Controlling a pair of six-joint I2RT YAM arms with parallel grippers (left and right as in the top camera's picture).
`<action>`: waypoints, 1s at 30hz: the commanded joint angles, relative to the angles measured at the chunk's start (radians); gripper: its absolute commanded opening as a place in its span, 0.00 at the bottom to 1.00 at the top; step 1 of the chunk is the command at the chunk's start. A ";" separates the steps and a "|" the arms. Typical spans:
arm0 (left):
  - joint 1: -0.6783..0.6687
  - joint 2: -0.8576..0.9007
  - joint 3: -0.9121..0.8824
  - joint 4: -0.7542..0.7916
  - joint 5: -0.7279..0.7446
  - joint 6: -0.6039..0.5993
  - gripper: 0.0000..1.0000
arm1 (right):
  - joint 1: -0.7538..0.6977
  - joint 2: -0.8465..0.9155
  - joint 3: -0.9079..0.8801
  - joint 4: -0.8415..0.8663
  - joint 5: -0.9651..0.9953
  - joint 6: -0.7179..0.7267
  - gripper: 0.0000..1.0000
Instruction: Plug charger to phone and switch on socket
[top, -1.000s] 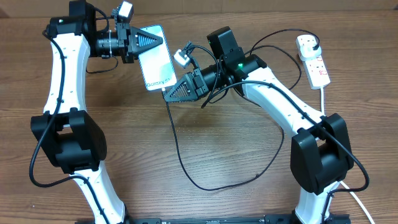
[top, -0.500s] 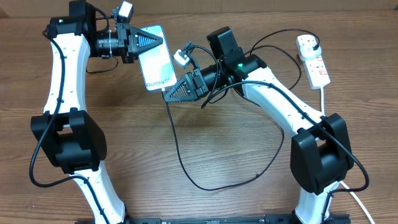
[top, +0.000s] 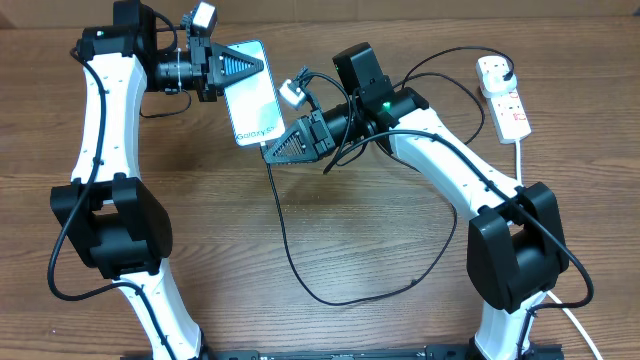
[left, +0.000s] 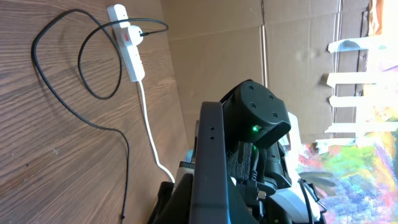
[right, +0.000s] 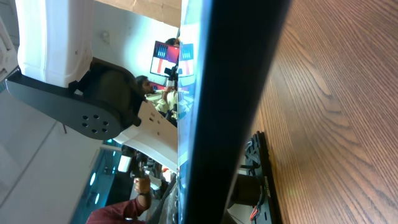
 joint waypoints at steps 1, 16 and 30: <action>-0.025 -0.001 0.017 -0.014 0.051 0.009 0.04 | -0.001 0.004 0.001 0.042 0.022 0.036 0.04; -0.039 -0.001 0.017 -0.065 0.025 0.060 0.04 | -0.019 0.004 0.001 0.117 0.056 0.129 0.04; -0.055 -0.001 0.017 -0.094 -0.008 0.080 0.04 | -0.030 0.004 0.001 0.193 0.089 0.215 0.04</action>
